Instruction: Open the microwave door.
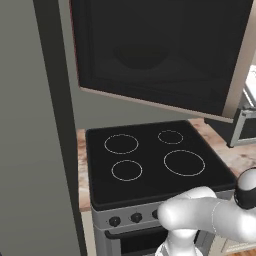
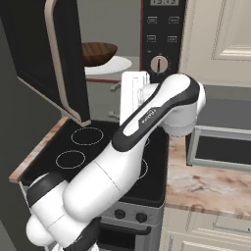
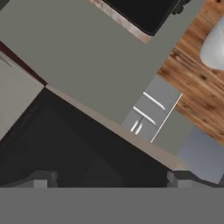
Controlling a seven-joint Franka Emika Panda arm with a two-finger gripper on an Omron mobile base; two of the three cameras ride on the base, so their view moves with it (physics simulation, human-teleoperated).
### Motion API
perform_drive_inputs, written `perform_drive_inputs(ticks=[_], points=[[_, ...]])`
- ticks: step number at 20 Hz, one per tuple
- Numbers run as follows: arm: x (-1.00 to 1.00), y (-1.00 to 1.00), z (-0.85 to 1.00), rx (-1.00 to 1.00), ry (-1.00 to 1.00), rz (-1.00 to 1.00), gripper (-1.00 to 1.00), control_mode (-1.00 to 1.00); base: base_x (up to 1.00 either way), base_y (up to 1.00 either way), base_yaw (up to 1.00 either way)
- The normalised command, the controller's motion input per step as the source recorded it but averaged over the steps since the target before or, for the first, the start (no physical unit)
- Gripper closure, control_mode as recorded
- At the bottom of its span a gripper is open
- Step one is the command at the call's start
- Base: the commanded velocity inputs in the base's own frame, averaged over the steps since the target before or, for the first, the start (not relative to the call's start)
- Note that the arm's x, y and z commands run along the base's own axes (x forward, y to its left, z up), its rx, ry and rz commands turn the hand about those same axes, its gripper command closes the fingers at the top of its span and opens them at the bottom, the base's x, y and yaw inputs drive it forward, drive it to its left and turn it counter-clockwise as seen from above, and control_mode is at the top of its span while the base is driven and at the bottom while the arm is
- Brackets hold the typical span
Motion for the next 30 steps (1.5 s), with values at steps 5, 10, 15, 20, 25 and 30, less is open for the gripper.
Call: perform_drive_inputs(ticks=[5, 10, 15, 20, 25, 30], points=[[-0.14, 0.50, 0.00, -0.03, -0.07, 0.13, -1.00, -1.00, 0.00, 0.00, 0.00], [-0.24, 0.31, 0.02, 0.00, -0.11, 0.09, -1.00, -1.00, 0.00, 0.00, 0.00], [-0.49, 0.35, 0.06, 0.00, -0.13, 0.12, -1.00, -1.00, 0.00, 0.00, 0.00], [-0.68, 0.52, 0.07, -0.01, -0.14, 0.16, -1.00, -1.00, 0.00, 0.00, 0.00], [-0.75, 0.77, 0.05, -0.03, -0.13, 0.19, -1.00, -1.00, 0.00, 0.00, 0.00], [-0.78, 0.99, 0.01, -0.04, -0.12, 0.22, -1.00, -1.00, 0.00, 0.00, 0.00]])
